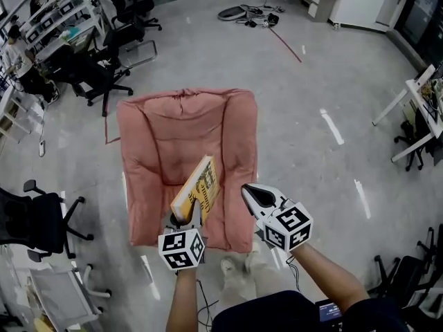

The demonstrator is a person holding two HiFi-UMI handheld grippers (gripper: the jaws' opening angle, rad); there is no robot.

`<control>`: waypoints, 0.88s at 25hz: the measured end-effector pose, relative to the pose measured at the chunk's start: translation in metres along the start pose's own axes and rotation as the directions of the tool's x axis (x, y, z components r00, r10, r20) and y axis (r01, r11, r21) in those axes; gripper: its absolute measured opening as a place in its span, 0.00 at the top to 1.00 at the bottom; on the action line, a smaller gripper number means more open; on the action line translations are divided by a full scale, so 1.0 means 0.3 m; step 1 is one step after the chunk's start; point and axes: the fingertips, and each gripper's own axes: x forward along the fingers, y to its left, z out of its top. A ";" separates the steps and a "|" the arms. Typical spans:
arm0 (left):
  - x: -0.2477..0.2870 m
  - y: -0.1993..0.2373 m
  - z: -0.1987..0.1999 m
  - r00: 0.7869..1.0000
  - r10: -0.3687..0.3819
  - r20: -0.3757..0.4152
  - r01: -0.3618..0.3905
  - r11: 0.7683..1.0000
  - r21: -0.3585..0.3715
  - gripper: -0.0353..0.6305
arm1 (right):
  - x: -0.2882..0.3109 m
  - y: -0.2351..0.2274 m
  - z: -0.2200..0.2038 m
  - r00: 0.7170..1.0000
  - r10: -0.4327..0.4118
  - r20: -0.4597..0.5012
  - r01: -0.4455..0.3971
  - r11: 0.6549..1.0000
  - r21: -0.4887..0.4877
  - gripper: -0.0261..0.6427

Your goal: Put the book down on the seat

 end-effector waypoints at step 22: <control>0.228 0.045 -0.331 0.980 0.027 -0.200 -0.026 1.000 0.009 0.72 | 0.103 -0.068 -0.309 0.989 0.032 -0.144 -0.020 0.996 0.085 0.93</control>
